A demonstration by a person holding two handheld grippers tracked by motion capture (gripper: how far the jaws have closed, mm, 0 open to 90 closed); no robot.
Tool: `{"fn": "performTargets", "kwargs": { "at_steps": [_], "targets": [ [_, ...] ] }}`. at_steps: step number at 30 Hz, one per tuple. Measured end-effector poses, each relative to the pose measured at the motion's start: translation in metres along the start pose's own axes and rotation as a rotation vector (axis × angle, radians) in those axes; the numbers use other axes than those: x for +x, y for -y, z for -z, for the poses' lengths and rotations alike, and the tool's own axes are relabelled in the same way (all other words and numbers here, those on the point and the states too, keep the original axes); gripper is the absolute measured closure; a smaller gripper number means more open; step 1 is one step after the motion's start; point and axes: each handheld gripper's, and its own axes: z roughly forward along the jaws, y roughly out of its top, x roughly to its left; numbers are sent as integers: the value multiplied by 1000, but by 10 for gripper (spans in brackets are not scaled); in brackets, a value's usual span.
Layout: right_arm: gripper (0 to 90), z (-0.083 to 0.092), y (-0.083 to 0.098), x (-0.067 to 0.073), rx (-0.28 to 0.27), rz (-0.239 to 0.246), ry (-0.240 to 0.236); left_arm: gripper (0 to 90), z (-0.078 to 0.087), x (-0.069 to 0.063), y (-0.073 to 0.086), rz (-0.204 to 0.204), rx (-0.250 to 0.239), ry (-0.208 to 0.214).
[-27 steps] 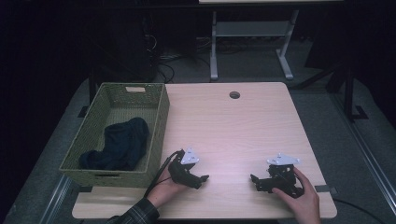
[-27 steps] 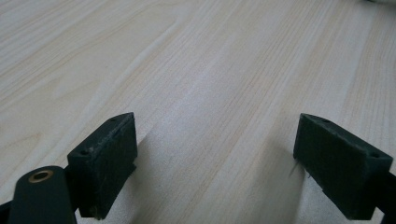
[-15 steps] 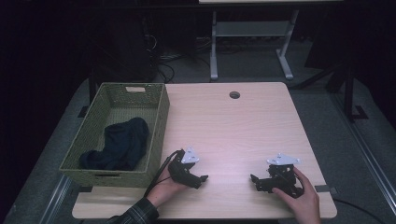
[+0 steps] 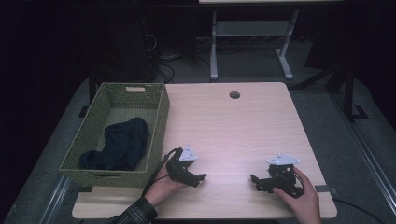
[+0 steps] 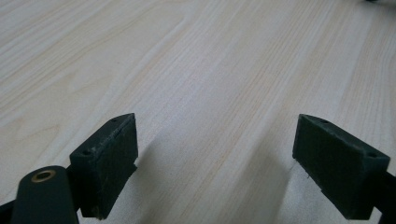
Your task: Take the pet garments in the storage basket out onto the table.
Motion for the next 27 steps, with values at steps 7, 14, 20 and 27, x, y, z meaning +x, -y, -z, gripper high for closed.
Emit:
{"fn": "performTargets", "kwargs": {
  "at_steps": [7, 14, 20, 27],
  "targets": [
    [4, 0, 0, 0, 0, 0, 0, 137, 3, 1, -3, 6, -10, 2],
    [4, 0, 0, 0, 0, 1, 1, 137, 6, 2, -5, 6, -19, 5],
    [4, 0, 0, 0, 1, 2, 2, 138, 9, 3, -9, 7, -27, 4],
    [4, 0, 0, 0, 1, 2, 2, 138, 13, 3, -12, 3, -41, -1]
  ]
}}
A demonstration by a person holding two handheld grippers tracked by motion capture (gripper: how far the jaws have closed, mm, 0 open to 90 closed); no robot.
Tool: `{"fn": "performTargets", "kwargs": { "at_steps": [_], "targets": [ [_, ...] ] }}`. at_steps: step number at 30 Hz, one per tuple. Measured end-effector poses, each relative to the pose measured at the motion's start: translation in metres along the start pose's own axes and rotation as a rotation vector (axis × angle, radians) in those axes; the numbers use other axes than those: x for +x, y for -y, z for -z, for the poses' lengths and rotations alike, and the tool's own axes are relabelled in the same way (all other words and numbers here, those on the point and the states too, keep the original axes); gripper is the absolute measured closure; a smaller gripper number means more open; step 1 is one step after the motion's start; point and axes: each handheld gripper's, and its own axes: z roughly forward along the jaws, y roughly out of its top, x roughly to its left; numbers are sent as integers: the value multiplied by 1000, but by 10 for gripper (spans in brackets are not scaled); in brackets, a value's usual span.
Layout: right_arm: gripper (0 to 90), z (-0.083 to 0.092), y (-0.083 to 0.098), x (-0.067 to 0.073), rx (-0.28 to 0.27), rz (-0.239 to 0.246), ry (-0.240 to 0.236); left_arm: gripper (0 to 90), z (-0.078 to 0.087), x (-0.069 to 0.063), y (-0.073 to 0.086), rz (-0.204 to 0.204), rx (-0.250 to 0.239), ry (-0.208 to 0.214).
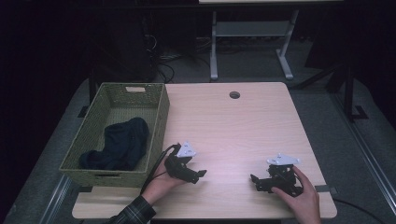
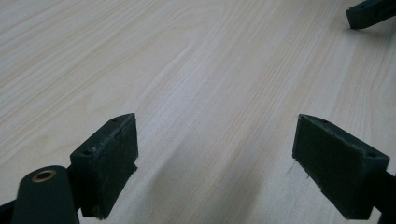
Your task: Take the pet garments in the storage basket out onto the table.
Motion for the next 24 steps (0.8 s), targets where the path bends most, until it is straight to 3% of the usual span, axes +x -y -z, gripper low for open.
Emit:
{"fn": "performTargets", "kwargs": {
  "at_steps": [24],
  "targets": [
    [4, 0, 0, 0, 0, 0, 0, 139, 13, 3, -13, 2, -23, 4]
  ]
}}
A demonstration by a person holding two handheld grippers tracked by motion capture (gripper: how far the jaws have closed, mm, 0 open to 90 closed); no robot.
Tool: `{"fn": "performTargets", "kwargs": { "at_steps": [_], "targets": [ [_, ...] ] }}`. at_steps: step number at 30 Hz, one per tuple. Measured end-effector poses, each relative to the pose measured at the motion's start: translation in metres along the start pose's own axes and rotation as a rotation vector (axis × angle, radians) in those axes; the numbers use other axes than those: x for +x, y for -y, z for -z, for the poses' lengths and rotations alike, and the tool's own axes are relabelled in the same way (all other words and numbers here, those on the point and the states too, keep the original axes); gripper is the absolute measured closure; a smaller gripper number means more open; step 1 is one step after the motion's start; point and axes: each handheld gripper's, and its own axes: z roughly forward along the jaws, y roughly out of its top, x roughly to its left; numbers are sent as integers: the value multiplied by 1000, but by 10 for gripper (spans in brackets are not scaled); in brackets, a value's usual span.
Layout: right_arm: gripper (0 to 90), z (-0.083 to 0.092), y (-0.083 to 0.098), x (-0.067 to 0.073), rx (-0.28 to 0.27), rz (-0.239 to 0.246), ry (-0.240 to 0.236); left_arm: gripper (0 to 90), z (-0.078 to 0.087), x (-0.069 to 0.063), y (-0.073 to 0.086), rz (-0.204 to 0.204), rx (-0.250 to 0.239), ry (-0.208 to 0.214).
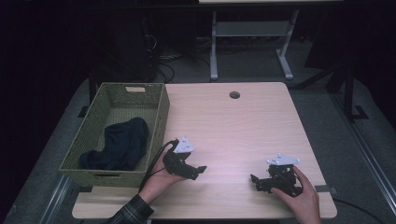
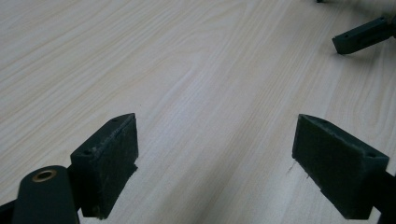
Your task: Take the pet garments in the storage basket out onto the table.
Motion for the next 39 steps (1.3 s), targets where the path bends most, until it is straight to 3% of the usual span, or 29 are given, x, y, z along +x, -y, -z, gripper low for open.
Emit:
{"fn": "performTargets", "kwargs": {
  "at_steps": [39],
  "targets": [
    [4, 0, 0, 0, -1, 1, 0, 142, 23, 1, -30, -34, 2, -29]
  ]
}}
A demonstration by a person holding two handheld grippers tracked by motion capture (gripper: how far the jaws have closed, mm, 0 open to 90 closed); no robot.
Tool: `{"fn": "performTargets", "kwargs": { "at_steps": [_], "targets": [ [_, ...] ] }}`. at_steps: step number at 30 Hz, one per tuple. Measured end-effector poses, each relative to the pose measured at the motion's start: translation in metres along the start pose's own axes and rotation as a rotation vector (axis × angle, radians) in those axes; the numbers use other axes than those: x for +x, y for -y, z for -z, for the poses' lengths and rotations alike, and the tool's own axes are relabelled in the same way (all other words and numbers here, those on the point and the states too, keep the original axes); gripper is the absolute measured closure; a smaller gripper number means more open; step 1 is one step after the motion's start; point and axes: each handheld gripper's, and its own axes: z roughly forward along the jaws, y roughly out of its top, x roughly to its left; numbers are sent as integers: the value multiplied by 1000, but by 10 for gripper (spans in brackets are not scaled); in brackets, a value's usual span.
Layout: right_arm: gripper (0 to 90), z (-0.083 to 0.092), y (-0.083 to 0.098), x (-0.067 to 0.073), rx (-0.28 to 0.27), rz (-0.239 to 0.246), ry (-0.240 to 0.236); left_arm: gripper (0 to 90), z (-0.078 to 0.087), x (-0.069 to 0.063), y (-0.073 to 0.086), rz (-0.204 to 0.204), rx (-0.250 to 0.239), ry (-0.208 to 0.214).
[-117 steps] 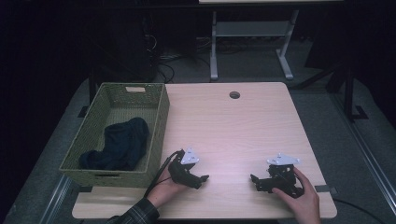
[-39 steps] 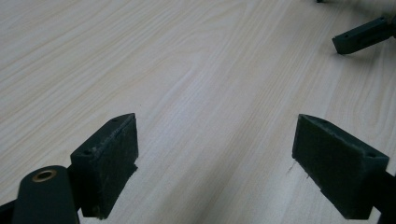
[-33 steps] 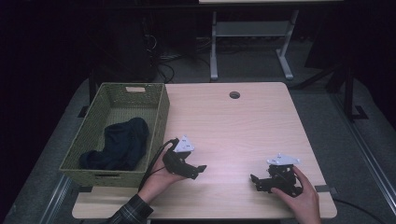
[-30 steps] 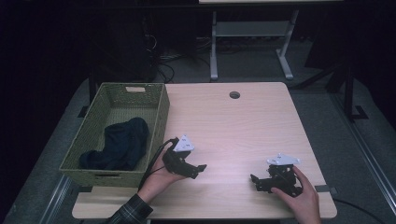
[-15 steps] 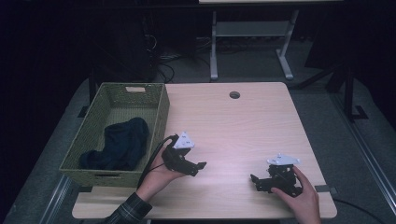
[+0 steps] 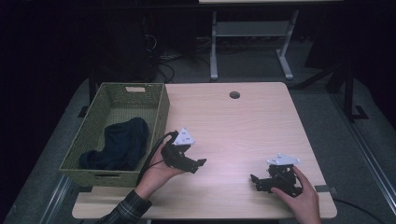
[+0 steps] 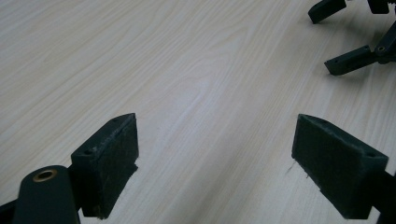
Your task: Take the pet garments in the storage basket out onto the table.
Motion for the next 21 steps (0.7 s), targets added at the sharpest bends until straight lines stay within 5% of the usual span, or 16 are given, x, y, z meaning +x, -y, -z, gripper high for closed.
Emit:
{"fn": "performTargets", "kwargs": {
  "at_steps": [21],
  "targets": [
    [4, 0, 0, 0, 0, 0, 0, 142, 12, 11, -13, 2, -14, 10]
  ]
}}
